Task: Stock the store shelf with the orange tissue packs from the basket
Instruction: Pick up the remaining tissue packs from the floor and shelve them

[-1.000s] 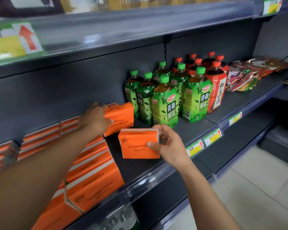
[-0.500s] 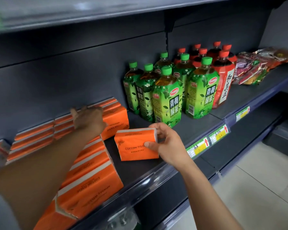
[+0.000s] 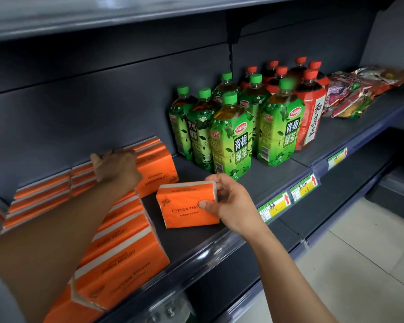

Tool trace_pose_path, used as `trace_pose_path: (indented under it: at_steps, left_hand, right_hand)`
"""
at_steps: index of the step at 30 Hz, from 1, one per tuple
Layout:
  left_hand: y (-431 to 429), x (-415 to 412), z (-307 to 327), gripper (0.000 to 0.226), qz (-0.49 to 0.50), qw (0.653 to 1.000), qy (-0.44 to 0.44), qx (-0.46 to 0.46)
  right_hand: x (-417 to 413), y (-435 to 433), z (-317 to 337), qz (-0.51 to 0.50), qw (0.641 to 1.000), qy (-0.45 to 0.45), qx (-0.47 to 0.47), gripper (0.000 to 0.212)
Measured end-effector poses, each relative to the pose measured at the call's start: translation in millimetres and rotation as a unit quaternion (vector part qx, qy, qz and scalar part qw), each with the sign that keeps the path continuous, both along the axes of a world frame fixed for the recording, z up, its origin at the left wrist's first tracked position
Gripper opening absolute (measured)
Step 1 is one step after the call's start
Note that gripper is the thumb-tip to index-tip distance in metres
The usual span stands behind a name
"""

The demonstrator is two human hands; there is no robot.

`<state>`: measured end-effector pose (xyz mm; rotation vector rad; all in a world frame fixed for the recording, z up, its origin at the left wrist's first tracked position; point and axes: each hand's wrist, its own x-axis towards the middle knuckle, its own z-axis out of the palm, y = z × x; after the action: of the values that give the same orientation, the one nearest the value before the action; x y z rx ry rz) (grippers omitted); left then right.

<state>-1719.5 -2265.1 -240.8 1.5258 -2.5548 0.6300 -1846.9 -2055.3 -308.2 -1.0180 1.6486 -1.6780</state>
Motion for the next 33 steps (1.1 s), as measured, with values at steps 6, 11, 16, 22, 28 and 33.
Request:
trace_pose_path:
  at_steps: [6,11,16,22,28,33]
  left_hand:
    - [6.0,8.2,8.6,0.053,-0.022,0.997,0.052,0.058]
    - [31.4,20.8,14.3,0.032,-0.261,0.936,0.197,0.13]
    - [74.7,26.4,25.9,0.065,-0.304,0.876,0.121,0.355]
    - [71.8,21.1,22.1,0.041,-0.322,0.905,0.046,0.274]
    - [60.9,22.9,25.2,0.041,-0.243,0.93,0.123,0.246]
    - [64.9,17.7,25.7,0.049,-0.185,0.964,0.105,0.163]
  right_hand:
    - [-1.3,1.5,-0.3,-0.001,1.0,-0.002,0.003,0.042]
    - [1.6,3.9,3.7,0.006,1.0,-0.008,0.003,0.043]
    - [7.9,3.9,5.5,0.01,1.0,-0.001,-0.009,0.044]
    - [13.3,7.2,0.6,-0.032,0.993,0.107,0.032,0.057]
    - [7.7,36.7,-23.7,-0.043,0.89,0.425,0.161,0.059]
    - [-0.6,44.7,-33.0,-0.001,0.852,0.495,0.172,0.059]
